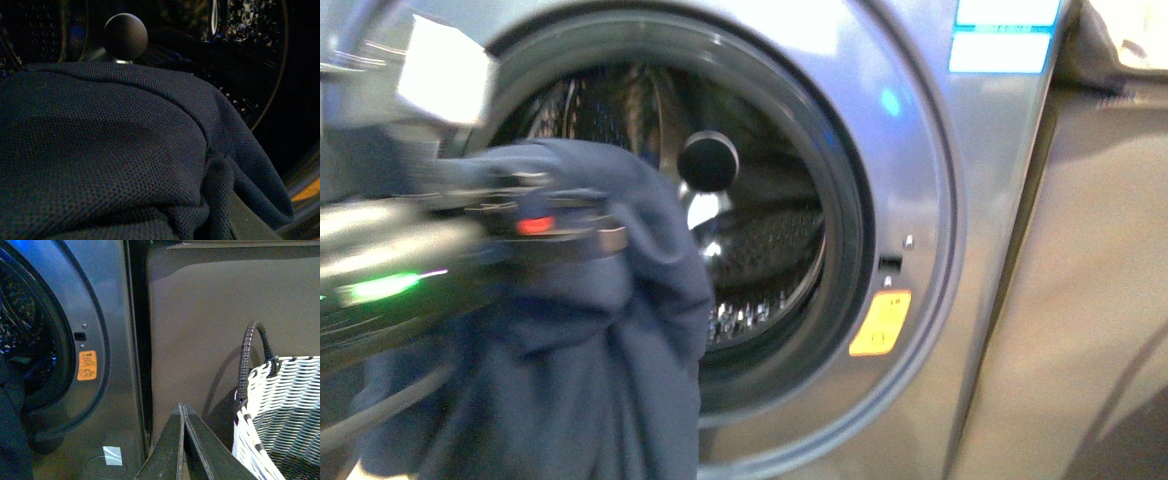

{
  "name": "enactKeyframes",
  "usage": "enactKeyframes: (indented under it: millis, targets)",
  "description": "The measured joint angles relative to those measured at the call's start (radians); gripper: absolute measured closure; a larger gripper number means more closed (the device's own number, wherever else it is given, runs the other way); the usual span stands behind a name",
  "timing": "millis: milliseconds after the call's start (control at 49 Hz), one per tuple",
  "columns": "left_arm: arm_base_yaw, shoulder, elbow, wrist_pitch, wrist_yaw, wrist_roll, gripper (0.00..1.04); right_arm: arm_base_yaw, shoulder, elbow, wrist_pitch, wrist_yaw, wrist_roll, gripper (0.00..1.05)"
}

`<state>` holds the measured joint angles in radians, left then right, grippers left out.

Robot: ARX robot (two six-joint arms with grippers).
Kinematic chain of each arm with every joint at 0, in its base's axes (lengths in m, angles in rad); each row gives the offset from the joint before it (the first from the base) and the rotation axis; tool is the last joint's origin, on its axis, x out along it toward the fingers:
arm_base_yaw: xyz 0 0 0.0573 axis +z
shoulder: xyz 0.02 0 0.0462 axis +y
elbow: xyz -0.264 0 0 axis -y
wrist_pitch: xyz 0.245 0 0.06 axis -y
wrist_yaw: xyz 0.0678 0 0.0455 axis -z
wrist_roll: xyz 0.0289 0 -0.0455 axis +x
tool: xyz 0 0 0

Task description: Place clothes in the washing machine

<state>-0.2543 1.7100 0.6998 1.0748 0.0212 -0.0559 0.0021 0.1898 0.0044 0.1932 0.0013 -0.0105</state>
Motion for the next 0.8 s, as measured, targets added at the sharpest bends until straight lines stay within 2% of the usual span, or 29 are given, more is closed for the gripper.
enactKeyframes:
  millis: [61,163,531,796]
  targets:
    - [0.007,0.072,0.068,0.005,-0.011,0.005,0.92,0.000,-0.014,0.000,-0.013,0.000,0.000,1.02]
    - [0.018,0.188,0.190,0.005,-0.030,0.023,0.92,0.000,-0.157,0.001,-0.184,0.000,0.000,1.02]
    - [0.015,0.430,0.472,-0.055,-0.072,0.065,0.92,0.000,-0.185,0.001,-0.192,0.000,0.000,1.02]
    - [0.004,0.592,0.705,-0.153,-0.120,0.090,0.92,0.000,-0.185,0.001,-0.192,0.000,0.000,1.02]
